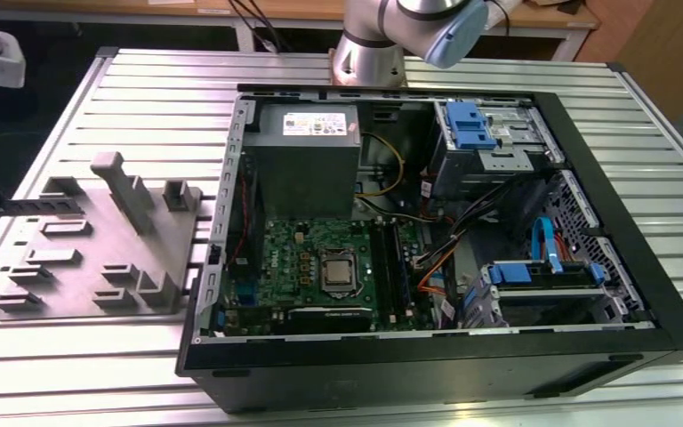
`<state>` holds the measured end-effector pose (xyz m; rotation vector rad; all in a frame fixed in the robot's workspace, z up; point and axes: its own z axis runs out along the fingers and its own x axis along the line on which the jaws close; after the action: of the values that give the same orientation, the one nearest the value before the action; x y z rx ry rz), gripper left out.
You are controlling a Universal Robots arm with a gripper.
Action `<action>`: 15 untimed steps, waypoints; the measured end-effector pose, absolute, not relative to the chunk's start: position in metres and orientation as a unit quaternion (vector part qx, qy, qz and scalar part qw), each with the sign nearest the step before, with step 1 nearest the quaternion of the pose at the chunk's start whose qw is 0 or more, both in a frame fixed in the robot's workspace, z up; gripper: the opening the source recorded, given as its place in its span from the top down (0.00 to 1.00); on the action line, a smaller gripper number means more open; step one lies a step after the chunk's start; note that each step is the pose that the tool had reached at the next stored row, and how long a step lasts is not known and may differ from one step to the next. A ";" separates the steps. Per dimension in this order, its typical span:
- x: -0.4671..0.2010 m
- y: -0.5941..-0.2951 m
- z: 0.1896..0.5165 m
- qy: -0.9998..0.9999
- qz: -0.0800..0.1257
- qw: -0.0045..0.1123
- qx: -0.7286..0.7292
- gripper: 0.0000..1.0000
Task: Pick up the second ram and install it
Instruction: 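Pick up the second ram and move it above second insertion slot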
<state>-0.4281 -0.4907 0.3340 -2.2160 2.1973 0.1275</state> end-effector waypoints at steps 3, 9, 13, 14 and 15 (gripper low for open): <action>-0.428 -0.491 0.343 0.703 0.041 0.009 -0.709 0.92; -0.428 -0.491 0.362 0.703 0.041 0.009 -0.709 0.92; -0.428 -0.491 0.375 0.703 0.041 0.009 -0.709 0.92; -0.428 -0.491 0.378 0.703 0.041 0.009 -0.709 0.92; -0.428 -0.491 0.381 0.703 0.041 0.009 -0.710 0.92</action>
<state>-0.4280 -0.4908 0.3806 -2.2157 2.1968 0.1283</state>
